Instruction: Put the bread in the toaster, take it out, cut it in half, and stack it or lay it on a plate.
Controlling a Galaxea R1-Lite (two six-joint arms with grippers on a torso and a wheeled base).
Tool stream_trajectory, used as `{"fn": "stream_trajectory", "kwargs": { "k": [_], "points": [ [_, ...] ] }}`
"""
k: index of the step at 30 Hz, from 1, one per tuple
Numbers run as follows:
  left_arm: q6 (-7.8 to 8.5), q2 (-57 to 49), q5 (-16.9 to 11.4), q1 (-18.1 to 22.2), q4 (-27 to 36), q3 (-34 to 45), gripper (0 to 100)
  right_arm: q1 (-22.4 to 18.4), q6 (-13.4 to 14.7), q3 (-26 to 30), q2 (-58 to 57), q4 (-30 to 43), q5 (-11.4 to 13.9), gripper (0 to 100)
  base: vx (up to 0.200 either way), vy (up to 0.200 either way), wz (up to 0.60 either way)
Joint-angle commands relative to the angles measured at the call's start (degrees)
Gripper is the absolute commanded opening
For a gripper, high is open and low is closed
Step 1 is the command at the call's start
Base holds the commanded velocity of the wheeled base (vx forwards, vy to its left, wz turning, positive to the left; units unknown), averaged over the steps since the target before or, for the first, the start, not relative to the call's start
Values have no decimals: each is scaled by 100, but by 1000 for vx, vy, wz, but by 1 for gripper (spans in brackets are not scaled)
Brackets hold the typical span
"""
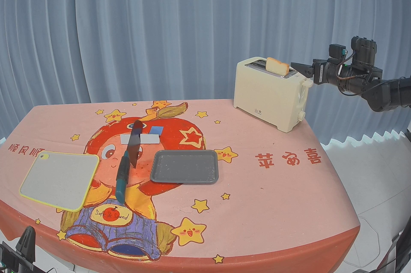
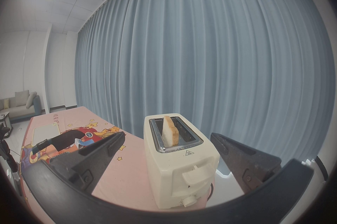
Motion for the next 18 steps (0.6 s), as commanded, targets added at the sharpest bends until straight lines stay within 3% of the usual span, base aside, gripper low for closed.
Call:
{"fn": "stream_trajectory", "kwargs": {
  "k": [1,9,18],
  "points": [
    [-1,-93,2,11,-8,101,0,44,9,-368,280,98,1,100,0,0,0],
    [-1,-93,2,2,-8,101,0,62,9,-913,658,309,-43,100,0,0,0],
    [-1,-93,2,11,1,101,0,106,-9,-1080,790,327,-70,100,0,0,0]
  ]
}}
